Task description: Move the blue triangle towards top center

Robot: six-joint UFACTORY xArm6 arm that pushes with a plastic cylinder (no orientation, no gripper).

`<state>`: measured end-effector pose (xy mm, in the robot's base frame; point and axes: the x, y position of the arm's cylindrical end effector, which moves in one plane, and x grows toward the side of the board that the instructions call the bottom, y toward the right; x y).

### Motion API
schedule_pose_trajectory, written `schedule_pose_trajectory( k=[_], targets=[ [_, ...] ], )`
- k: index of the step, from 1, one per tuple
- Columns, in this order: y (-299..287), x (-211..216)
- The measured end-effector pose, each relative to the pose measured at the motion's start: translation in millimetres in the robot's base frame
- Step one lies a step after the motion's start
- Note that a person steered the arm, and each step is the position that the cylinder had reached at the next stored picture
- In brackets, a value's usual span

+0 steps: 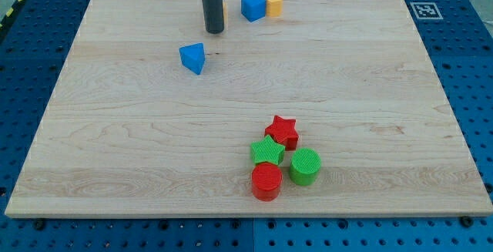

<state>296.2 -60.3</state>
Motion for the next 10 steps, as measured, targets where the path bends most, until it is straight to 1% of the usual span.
schedule_pose_trajectory(
  k=[2,3,4,6,7,9,10],
  targets=[
    [0,-23],
    [-34,-20],
    [-74,15],
    [-75,112],
    [-63,125],
    [-52,107],
    [-19,106]
  ],
)
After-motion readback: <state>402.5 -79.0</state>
